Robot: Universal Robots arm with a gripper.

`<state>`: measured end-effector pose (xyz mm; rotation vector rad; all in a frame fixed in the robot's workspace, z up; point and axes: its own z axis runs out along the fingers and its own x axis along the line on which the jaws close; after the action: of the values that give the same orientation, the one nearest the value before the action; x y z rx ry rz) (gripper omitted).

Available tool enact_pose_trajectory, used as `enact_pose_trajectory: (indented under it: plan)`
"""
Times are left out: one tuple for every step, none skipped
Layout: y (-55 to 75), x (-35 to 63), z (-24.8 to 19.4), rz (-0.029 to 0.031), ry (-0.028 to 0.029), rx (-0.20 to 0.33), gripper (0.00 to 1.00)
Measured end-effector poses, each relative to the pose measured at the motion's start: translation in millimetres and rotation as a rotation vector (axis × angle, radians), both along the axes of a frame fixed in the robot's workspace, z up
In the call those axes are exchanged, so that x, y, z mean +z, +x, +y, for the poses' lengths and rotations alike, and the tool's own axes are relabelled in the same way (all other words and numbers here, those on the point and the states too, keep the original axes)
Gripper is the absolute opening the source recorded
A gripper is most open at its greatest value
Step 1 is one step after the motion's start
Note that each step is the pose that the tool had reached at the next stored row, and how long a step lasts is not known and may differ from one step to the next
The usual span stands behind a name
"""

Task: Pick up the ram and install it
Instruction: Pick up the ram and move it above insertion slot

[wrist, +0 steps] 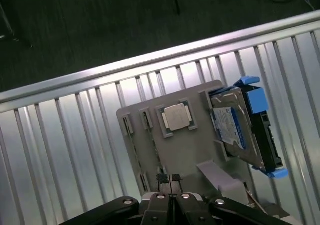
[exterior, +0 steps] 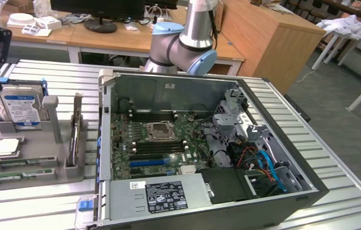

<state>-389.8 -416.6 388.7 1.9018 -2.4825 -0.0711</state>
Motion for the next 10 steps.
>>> enact_pose_trajectory:
  plan:
    - [0.0,0.0,0.0,0.0,0.0,0.014,0.11]
    - [0.0,-0.1,0.0,0.0,0.0,0.029,0.11]
    - [0.0,-0.1,0.0,0.0,0.0,0.044,0.11]
    - [0.0,-0.1,0.0,0.0,0.0,0.058,0.11]
    - [0.0,-0.1,0.0,0.0,0.0,0.069,0.11]
    - [0.0,-0.1,0.0,0.0,0.0,0.074,0.11]
    - [0.0,-0.1,0.0,0.0001,0.0,0.074,0.11]
    - [0.0,-0.1,0.0,0.0,-0.0001,0.074,0.11]
    - [0.0,-0.1,0.0,0.0,0.0,0.074,0.11]
    - [0.0,-0.1,0.0,0.0,0.0,0.074,0.11]
